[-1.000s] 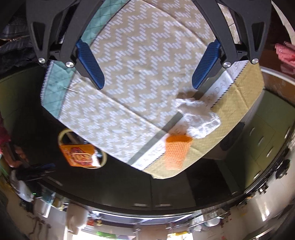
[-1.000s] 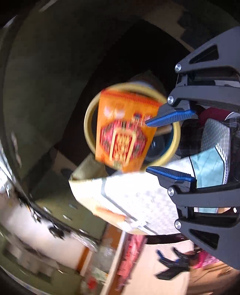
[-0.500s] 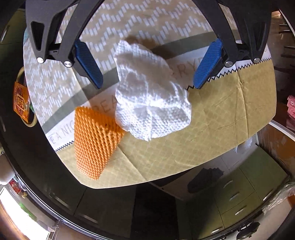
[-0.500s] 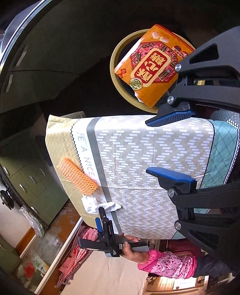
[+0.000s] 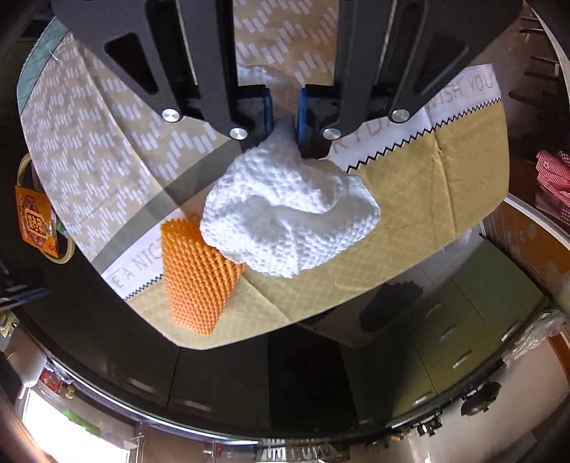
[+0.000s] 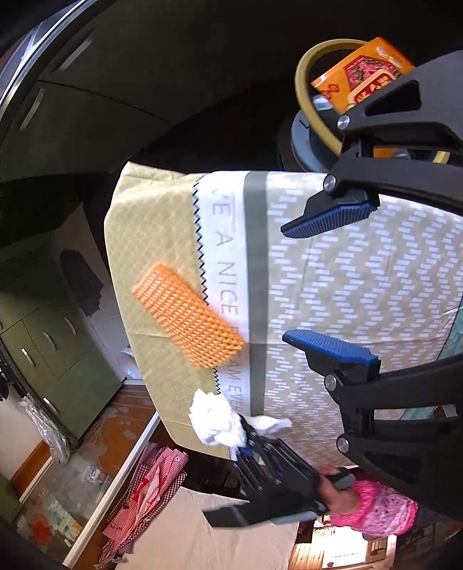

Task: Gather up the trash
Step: 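Grasp the white cloth with the left tool while the right tool grasps the orange foam net, then drop the foam net into the bin with the right tool while the left tool drops the cloth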

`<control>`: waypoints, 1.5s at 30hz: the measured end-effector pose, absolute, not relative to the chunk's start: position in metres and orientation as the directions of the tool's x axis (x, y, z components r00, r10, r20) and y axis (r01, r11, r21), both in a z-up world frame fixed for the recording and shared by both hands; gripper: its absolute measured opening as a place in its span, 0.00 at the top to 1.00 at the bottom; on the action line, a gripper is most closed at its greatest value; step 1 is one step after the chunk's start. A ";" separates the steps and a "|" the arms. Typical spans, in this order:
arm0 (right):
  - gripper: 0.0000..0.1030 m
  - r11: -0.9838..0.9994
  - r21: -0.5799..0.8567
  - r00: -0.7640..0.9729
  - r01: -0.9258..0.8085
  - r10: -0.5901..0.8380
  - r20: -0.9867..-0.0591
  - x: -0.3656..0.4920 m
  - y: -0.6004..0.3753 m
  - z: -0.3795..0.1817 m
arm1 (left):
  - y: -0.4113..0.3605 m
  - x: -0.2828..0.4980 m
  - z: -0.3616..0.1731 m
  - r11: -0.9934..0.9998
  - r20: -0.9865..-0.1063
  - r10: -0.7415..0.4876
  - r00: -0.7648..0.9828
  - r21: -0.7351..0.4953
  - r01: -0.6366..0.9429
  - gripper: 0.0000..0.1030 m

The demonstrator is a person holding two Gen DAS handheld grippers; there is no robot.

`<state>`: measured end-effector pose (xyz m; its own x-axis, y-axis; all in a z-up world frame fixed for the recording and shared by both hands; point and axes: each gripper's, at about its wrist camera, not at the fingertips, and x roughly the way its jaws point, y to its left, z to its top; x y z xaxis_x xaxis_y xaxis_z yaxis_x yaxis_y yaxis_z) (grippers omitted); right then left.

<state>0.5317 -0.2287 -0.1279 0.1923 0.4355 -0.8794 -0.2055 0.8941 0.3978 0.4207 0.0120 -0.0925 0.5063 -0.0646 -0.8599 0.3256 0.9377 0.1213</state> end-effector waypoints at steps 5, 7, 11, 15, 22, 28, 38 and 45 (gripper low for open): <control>0.31 0.904 0.396 0.143 -0.160 0.419 -0.897 0.584 -0.181 -0.147 | 0.015 0.371 -0.055 0.926 -0.772 -0.001 0.636 0.239 0.292 0.90; 0.31 0.907 0.407 0.120 -0.113 0.419 -0.900 0.602 -0.169 -0.156 | 0.018 0.356 -0.047 0.921 -0.749 0.013 0.663 0.268 0.284 0.90; 0.31 0.931 0.362 0.083 -0.045 0.364 -0.928 0.625 -0.152 -0.171 | 0.021 0.332 -0.035 0.907 -0.712 0.036 0.702 0.319 0.276 0.90; 0.30 0.943 0.332 0.052 -0.003 0.331 -0.942 0.636 -0.138 -0.182 | 0.023 0.313 -0.026 0.902 -0.701 0.033 0.712 0.328 0.282 0.90; 0.30 0.960 0.280 0.020 -0.007 0.280 -0.960 0.643 -0.107 -0.198 | 0.041 0.297 -0.023 0.907 -0.704 0.020 0.710 0.312 0.284 0.90; 0.87 0.979 0.184 0.102 -0.083 0.192 -0.976 0.638 -0.087 -0.188 | 0.047 0.287 -0.020 0.905 -0.699 0.011 0.715 0.311 0.290 0.90; 0.88 0.960 0.245 0.247 -0.139 0.273 -0.930 0.554 -0.194 -0.109 | 0.011 0.260 -0.001 0.885 -0.669 -0.066 0.741 0.304 0.353 0.88; 0.88 0.993 0.107 0.261 -0.044 0.115 -0.958 0.440 -0.355 -0.110 | -0.042 0.240 0.007 0.850 -0.663 -0.144 0.735 0.298 0.435 0.88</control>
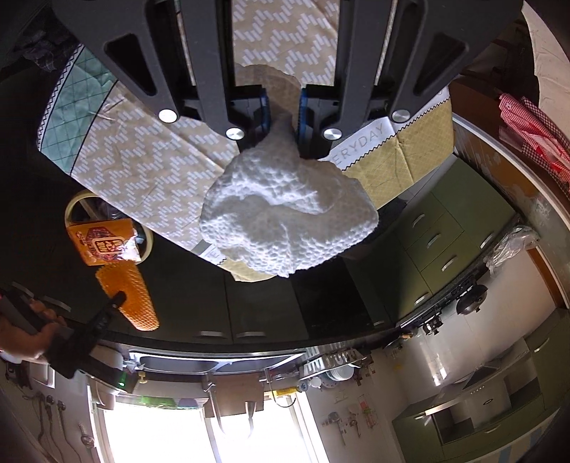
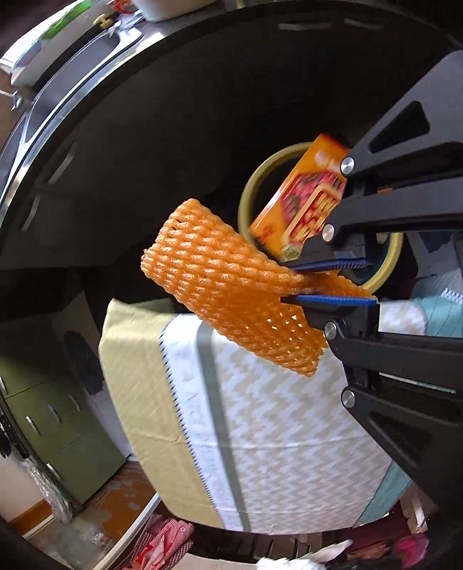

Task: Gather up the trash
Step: 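Drop the foam net into the bin with the right tool while the left tool drops the cloth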

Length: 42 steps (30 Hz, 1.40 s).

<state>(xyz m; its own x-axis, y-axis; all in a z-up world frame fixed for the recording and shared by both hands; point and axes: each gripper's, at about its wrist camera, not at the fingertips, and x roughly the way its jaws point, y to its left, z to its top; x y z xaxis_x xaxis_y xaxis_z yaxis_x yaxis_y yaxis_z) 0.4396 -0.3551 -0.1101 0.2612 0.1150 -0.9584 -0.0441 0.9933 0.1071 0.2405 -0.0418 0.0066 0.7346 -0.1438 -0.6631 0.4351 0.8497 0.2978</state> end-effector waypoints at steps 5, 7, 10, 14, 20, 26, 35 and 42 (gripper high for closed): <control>0.88 0.998 0.060 0.267 -0.034 0.067 -0.961 0.379 -0.412 -0.138 | -0.087 0.234 0.005 0.820 -0.676 -0.186 0.713 0.293 0.492 0.87; 0.88 0.997 0.058 0.276 -0.043 0.068 -0.959 0.369 -0.421 -0.151 | -0.105 0.231 0.005 0.807 -0.680 -0.194 0.707 0.299 0.509 0.87; 0.88 0.997 0.062 0.268 -0.051 0.074 -0.961 0.367 -0.428 -0.175 | -0.129 0.226 0.007 0.786 -0.682 -0.202 0.703 0.315 0.532 0.87; 0.86 0.997 0.063 0.258 -0.046 0.072 -0.964 0.373 -0.440 -0.201 | -0.157 0.221 0.008 0.757 -0.687 -0.211 0.695 0.335 0.561 0.87; 0.71 0.998 0.042 0.261 -0.049 0.053 -0.964 0.377 -0.447 -0.211 | -0.201 0.224 0.002 0.714 -0.712 -0.240 0.660 0.332 0.617 0.84; 0.84 0.996 0.087 0.280 -0.009 0.086 -0.956 0.365 -0.468 -0.205 | -0.247 0.232 -0.016 0.661 -0.746 -0.271 0.608 0.315 0.681 0.83; 0.87 0.996 0.035 0.221 -0.079 0.052 -0.974 0.375 -0.451 -0.242 | -0.300 0.245 -0.036 0.605 -0.772 -0.290 0.565 0.310 0.733 0.83; 0.86 0.997 0.024 0.181 -0.072 0.037 -0.983 0.377 -0.454 -0.271 | -0.323 0.256 -0.049 0.583 -0.790 -0.285 0.543 0.307 0.752 0.83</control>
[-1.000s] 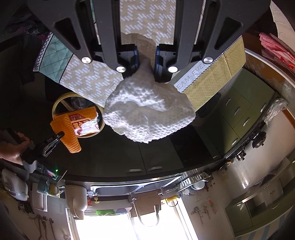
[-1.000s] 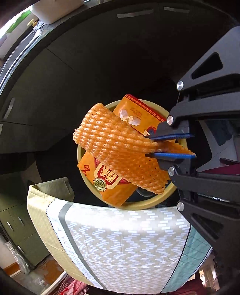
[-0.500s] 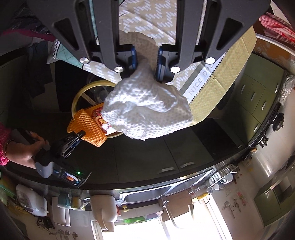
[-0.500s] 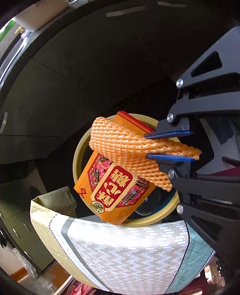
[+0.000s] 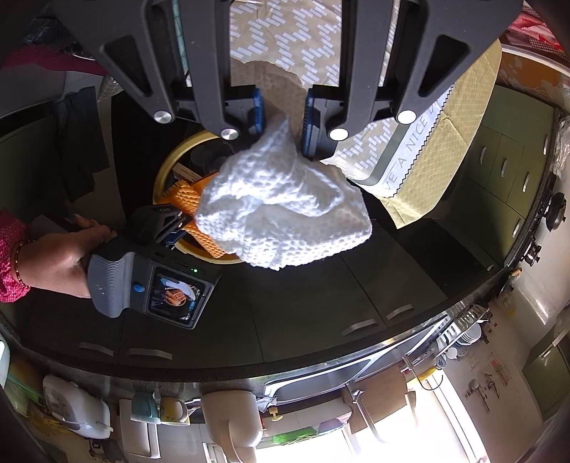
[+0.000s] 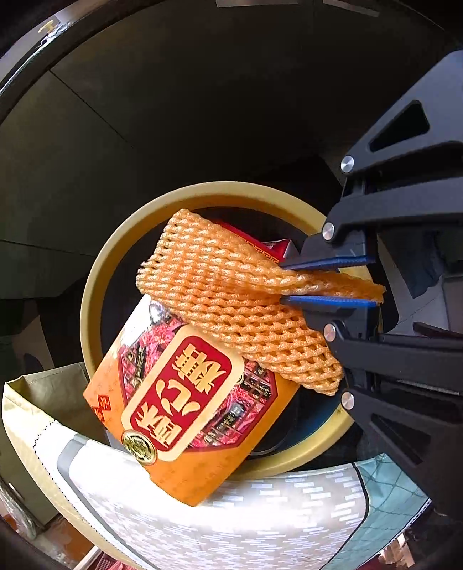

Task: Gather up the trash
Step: 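Drop the foam net into the bin with the right tool while the left tool drops the cloth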

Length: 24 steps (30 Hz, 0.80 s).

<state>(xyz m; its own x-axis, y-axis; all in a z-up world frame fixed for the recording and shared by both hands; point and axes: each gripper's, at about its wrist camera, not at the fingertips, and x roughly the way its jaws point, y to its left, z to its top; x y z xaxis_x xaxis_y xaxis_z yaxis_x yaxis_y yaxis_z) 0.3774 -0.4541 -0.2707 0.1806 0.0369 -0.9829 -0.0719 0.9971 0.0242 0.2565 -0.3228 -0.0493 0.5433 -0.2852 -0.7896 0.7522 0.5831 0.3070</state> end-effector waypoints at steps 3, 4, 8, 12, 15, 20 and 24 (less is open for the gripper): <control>0.81 0.998 0.045 0.191 -0.043 0.052 -0.980 0.379 -0.464 -0.270 | -0.330 0.261 -0.056 0.576 -0.796 -0.281 0.536 0.307 0.758 0.83; 0.76 0.998 0.051 0.200 -0.040 0.058 -0.978 0.379 -0.467 -0.268 | -0.332 0.262 -0.058 0.573 -0.798 -0.279 0.534 0.308 0.759 0.83; 0.61 0.997 0.072 0.242 -0.029 0.077 -0.967 0.375 -0.480 -0.254 | -0.341 0.268 -0.069 0.564 -0.818 -0.266 0.510 0.297 0.770 0.80; 0.55 0.996 0.085 0.277 -0.009 0.085 -0.957 0.367 -0.495 -0.239 | -0.351 0.275 -0.079 0.560 -0.835 -0.255 0.487 0.284 0.779 0.78; 0.51 0.996 0.090 0.307 0.008 0.084 -0.948 0.360 -0.506 -0.227 | -0.361 0.281 -0.088 0.558 -0.856 -0.254 0.450 0.250 0.791 0.78; 0.51 0.992 0.124 0.339 0.031 0.106 -0.935 0.347 -0.511 -0.204 | -0.381 0.289 -0.107 0.547 -0.877 -0.234 0.420 0.239 0.803 0.78; 0.51 0.988 0.148 0.355 0.042 0.124 -0.926 0.336 -0.519 -0.198 | -0.394 0.299 -0.122 0.555 -0.896 -0.218 0.387 0.212 0.804 0.74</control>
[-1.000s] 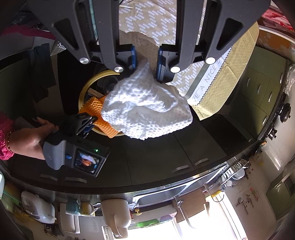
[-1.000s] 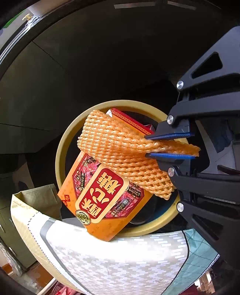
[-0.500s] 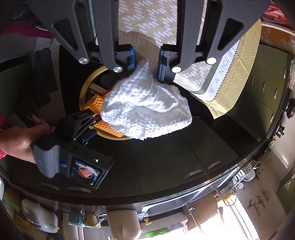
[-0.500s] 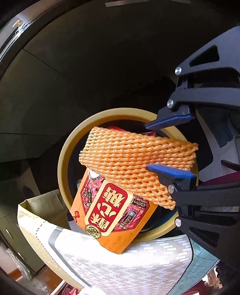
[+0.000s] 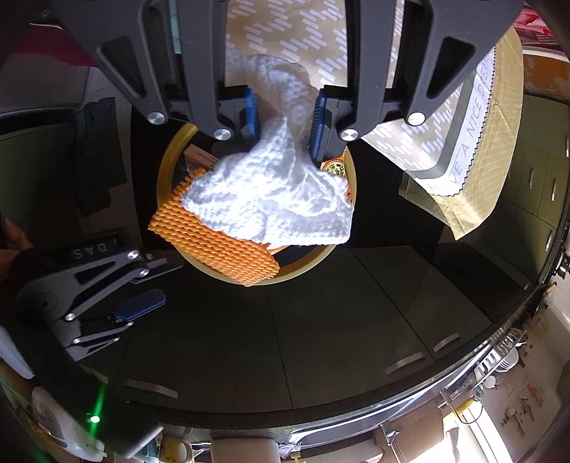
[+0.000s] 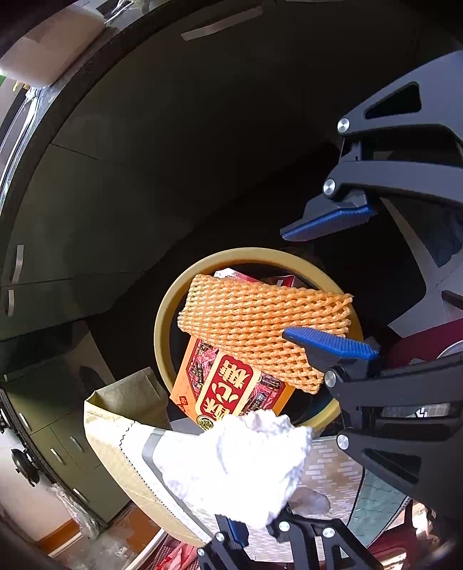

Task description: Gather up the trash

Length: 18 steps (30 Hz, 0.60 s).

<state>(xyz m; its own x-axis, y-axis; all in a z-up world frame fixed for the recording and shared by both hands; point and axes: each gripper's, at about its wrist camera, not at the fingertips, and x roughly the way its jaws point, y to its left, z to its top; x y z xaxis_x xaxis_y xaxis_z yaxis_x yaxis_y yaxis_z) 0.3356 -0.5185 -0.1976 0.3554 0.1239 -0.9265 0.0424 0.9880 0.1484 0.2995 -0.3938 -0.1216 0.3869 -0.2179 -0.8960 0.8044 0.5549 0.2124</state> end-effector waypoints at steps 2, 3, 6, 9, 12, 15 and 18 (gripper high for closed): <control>0.51 0.987 0.157 0.358 0.042 0.132 -0.925 0.331 -0.520 -0.197 | -0.398 0.304 -0.129 0.557 -0.903 -0.206 0.378 0.209 0.804 0.55; 0.51 0.986 0.162 0.361 0.044 0.135 -0.923 0.328 -0.522 -0.195 | -0.399 0.306 -0.131 0.561 -0.904 -0.202 0.377 0.209 0.801 0.51; 0.51 0.984 0.171 0.365 0.040 0.145 -0.920 0.323 -0.524 -0.193 | -0.401 0.309 -0.134 0.562 -0.901 -0.197 0.386 0.218 0.798 0.43; 0.51 0.983 0.179 0.374 0.037 0.152 -0.915 0.318 -0.526 -0.190 | -0.402 0.310 -0.130 0.563 -0.895 -0.201 0.398 0.227 0.794 0.36; 0.51 0.981 0.190 0.389 0.033 0.162 -0.907 0.312 -0.526 -0.184 | -0.398 0.308 -0.125 0.564 -0.892 -0.211 0.399 0.222 0.795 0.36; 0.51 0.979 0.202 0.402 0.031 0.173 -0.899 0.304 -0.526 -0.179 | -0.393 0.304 -0.119 0.570 -0.885 -0.223 0.408 0.222 0.791 0.33; 0.46 0.976 0.215 0.423 0.038 0.179 -0.888 0.294 -0.528 -0.173 | -0.382 0.299 -0.111 0.580 -0.874 -0.246 0.419 0.214 0.786 0.33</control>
<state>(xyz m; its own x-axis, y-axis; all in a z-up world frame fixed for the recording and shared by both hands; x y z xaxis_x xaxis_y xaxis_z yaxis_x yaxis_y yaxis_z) 0.2940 -0.5282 -0.1726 0.4232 0.1788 -0.8882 0.0382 0.9759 0.2147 0.2986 -0.3823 -0.1113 0.4193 -0.2457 -0.8739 0.7860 0.5799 0.2141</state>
